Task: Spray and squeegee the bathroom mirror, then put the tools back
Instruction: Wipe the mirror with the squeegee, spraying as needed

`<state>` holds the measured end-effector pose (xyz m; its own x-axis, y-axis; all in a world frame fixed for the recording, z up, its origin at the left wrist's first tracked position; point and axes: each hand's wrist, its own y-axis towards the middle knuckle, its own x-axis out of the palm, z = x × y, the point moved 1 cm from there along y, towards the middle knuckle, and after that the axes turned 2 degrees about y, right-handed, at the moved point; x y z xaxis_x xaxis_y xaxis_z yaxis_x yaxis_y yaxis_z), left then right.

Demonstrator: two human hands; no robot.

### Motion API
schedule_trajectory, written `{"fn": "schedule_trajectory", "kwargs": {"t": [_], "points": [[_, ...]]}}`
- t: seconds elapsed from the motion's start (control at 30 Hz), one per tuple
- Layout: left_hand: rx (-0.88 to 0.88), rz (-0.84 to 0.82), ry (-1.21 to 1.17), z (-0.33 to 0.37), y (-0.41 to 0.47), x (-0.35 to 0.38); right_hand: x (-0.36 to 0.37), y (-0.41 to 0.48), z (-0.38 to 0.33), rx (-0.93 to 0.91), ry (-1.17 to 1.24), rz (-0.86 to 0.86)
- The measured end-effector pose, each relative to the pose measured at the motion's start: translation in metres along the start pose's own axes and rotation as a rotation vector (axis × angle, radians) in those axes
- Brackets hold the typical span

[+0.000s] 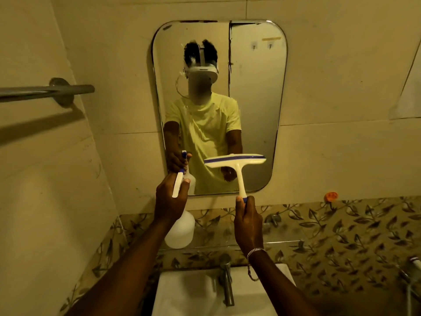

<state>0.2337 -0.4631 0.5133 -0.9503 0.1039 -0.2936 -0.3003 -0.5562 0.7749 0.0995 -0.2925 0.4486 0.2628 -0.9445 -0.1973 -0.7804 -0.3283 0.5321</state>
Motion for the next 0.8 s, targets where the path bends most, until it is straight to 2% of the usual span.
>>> {"fn": "schedule_trajectory", "kwargs": {"t": [0.47,0.8], "points": [[-0.055,0.005,0.022,-0.001,-0.010,0.000,0.001,-0.057,0.060,0.164,-0.014,-0.086],[-0.050,-0.026,0.019,0.003,-0.021,-0.003,-0.010,-0.076,0.074,0.256,-0.003,-0.117]]}}
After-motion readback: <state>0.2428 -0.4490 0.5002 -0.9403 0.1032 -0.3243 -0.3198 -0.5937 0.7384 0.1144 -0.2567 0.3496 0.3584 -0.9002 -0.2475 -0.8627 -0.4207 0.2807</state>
